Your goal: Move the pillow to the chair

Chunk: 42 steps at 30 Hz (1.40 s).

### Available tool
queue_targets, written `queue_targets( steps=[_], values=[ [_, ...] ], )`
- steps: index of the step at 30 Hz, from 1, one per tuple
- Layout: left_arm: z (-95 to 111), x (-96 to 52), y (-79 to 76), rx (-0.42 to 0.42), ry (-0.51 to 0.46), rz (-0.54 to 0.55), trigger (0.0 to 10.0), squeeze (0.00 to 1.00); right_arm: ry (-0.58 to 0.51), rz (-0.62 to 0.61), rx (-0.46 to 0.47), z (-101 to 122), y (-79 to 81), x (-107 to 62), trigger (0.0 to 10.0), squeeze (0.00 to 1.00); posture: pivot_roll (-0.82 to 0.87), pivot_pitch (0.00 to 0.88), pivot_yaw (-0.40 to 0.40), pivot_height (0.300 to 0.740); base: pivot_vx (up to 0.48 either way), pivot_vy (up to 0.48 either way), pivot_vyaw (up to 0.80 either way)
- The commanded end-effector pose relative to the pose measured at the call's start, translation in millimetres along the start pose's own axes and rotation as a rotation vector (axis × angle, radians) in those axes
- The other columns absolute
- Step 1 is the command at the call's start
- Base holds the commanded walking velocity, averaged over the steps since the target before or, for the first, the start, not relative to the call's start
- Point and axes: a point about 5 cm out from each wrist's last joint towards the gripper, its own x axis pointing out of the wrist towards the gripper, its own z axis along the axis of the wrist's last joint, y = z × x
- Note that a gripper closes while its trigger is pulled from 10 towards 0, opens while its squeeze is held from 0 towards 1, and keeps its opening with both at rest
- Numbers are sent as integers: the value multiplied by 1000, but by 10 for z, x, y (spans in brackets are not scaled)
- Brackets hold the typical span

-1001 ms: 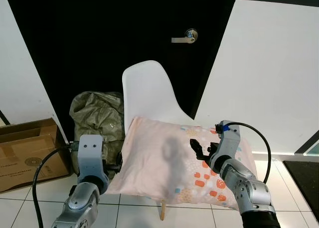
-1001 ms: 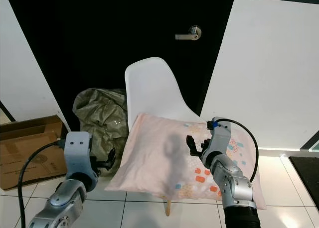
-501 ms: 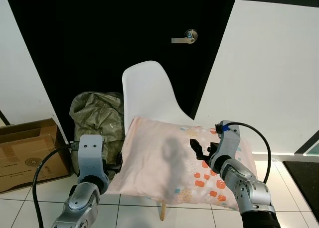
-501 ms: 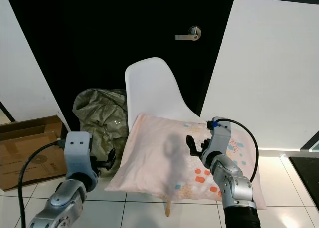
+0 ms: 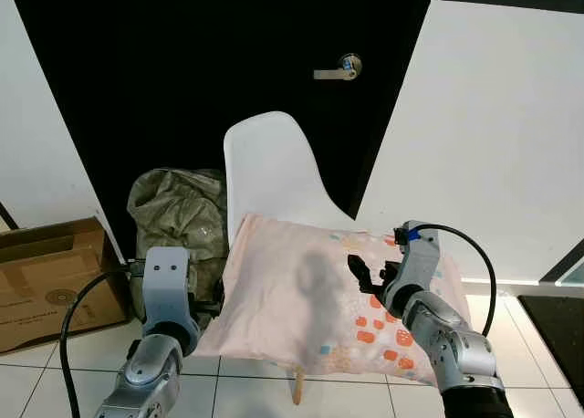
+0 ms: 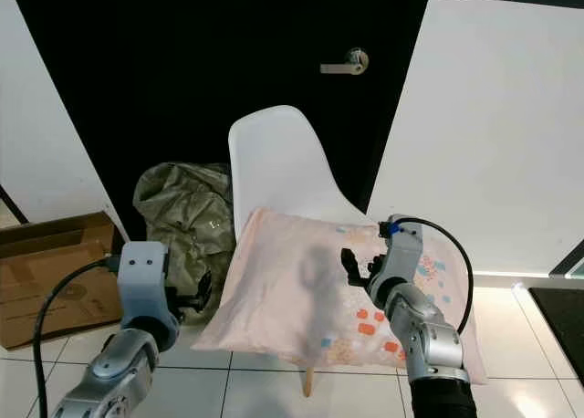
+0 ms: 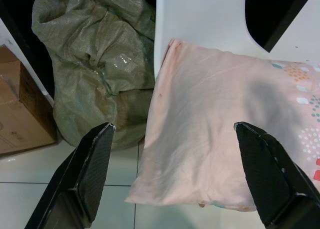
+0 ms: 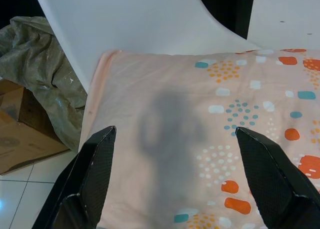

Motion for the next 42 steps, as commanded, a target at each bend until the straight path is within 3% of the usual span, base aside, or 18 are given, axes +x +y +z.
queue_targets(
  steps=[1, 22, 42],
  values=[
    [-75, -9, 18, -7, 32, 9, 10000, 0, -6, -6, -7, -2, -19, -7, 10000, 0, -99, 13, -54, 720, 0, 0, 0],
    [-35, 22, 80, -13, 39, 17, 10000, 0, -25, 2, -17, 55, 42, 24, 10000, 0, -106, 55, -26, 720, 0, 0, 0],
    [-8, -28, 139, -66, 30, 74, 10000, 0, -44, -27, 11, 86, -12, -1, 10000, 0, -98, 67, -28, 720, 0, 0, 0]
  ],
)
